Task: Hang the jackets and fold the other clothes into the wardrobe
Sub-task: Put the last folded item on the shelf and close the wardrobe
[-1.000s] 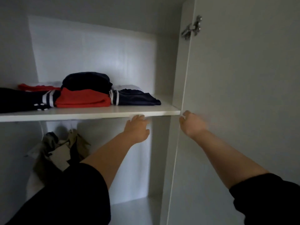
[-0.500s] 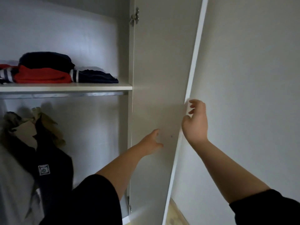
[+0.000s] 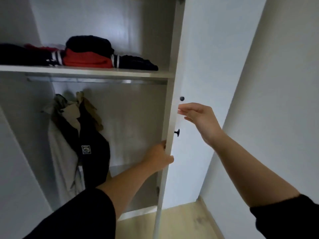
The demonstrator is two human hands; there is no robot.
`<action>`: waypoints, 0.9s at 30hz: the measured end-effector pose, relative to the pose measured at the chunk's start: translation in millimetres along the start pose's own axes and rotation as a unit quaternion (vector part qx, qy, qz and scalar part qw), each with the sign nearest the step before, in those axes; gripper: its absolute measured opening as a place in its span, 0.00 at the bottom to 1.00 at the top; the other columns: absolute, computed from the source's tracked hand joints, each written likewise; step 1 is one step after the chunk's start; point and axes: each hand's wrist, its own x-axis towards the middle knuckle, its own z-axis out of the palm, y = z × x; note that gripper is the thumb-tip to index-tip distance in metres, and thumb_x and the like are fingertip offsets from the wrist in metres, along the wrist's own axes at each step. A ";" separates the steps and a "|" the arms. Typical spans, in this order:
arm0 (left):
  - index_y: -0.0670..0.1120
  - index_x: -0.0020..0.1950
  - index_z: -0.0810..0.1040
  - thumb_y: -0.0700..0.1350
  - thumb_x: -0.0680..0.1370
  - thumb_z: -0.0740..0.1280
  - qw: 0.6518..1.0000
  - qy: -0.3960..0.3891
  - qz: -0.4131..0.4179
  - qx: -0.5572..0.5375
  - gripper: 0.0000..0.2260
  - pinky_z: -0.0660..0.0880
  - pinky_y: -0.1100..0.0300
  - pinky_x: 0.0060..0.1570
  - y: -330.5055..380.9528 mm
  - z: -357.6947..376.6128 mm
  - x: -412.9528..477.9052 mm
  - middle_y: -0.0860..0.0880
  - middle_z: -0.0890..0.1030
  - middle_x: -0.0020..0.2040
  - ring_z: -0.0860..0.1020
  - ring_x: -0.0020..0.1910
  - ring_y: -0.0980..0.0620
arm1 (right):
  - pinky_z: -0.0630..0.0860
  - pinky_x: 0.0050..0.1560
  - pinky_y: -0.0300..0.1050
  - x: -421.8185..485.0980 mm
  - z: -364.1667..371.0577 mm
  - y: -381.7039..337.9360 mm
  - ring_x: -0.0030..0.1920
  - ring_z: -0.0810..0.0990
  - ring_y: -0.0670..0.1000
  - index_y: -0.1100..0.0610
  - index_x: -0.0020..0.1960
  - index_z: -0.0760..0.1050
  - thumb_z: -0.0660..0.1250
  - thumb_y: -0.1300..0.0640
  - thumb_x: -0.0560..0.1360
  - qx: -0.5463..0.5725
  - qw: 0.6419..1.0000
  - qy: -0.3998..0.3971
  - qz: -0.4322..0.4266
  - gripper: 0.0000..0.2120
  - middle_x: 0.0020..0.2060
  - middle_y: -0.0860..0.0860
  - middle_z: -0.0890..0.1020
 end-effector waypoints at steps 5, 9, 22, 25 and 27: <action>0.44 0.52 0.80 0.47 0.76 0.66 0.997 0.055 -0.045 -0.020 0.09 0.77 0.60 0.46 -70.7 -63.4 -7.0 0.49 0.83 0.47 0.80 0.46 0.50 | 0.69 0.37 0.24 31.5 105.8 33.6 0.36 0.78 0.39 0.53 0.37 0.77 0.63 0.61 0.76 -0.167 0.982 -0.080 -0.043 0.11 0.35 0.45 0.79; 0.50 0.36 0.76 0.48 0.77 0.66 0.993 0.078 -0.079 -0.043 0.09 0.73 0.63 0.37 -127.6 -118.0 7.7 0.55 0.78 0.36 0.78 0.38 0.55 | 0.72 0.41 0.33 61.9 184.9 61.7 0.38 0.78 0.48 0.60 0.41 0.78 0.63 0.58 0.78 -0.212 0.966 -0.135 -0.060 0.09 0.36 0.51 0.79; 0.37 0.50 0.79 0.46 0.76 0.67 0.981 0.111 -0.118 -0.108 0.11 0.77 0.48 0.52 -235.2 -196.4 128.0 0.41 0.82 0.48 0.80 0.48 0.44 | 0.70 0.47 0.39 188.4 307.0 84.2 0.42 0.76 0.46 0.54 0.45 0.81 0.63 0.58 0.79 -0.341 0.929 -0.107 -0.101 0.09 0.39 0.44 0.80; 0.38 0.52 0.79 0.46 0.77 0.67 0.978 0.113 -0.119 -0.128 0.11 0.77 0.48 0.53 -246.3 -201.6 144.9 0.42 0.82 0.49 0.80 0.50 0.45 | 0.70 0.47 0.38 202.5 318.6 89.3 0.42 0.76 0.45 0.53 0.46 0.81 0.63 0.57 0.79 -0.341 0.931 -0.093 -0.087 0.09 0.39 0.43 0.79; 0.39 0.52 0.79 0.46 0.77 0.67 0.977 0.115 -0.116 -0.137 0.10 0.77 0.49 0.53 -250.3 -203.8 152.6 0.43 0.82 0.48 0.80 0.49 0.46 | 0.68 0.43 0.38 210.2 323.0 92.3 0.40 0.76 0.46 0.53 0.45 0.82 0.63 0.57 0.78 -0.341 0.933 -0.082 -0.085 0.09 0.38 0.42 0.78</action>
